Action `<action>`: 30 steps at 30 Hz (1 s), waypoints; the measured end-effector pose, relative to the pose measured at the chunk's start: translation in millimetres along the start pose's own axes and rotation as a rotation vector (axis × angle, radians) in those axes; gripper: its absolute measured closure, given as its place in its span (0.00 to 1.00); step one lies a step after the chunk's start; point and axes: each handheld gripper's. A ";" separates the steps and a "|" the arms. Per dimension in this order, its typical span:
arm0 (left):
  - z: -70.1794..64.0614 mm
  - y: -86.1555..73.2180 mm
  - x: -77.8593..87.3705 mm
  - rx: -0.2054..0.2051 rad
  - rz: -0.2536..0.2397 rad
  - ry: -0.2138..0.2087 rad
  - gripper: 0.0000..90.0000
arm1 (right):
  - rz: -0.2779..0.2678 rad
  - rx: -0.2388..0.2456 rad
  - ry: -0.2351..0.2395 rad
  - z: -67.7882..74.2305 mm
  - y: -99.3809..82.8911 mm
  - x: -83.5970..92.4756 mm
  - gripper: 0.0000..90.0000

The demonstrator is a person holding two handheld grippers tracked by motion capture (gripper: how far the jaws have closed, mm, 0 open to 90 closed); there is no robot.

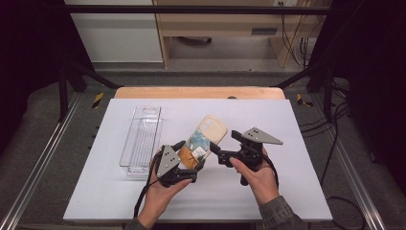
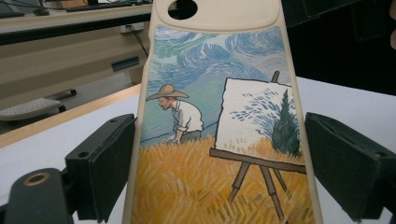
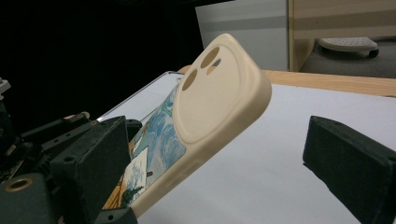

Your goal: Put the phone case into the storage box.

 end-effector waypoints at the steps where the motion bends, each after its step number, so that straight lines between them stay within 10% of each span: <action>1: -1.0 0.1 -0.1 -0.001 -0.001 -0.001 0.13 | 0.000 -0.002 0.000 0.4 0.1 -0.2 0.09; 30: -10.5 3.9 -0.7 -0.015 -0.015 -0.020 0.13 | 0.004 -0.026 0.019 -1.5 4.1 -1.5 0.22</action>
Point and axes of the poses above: each handheld gripper's, and its own axes: x roughly backward along the jaws, y roughly out of its top, z roughly to its left, and after that the axes turned 9 degrees about -x, right-handed
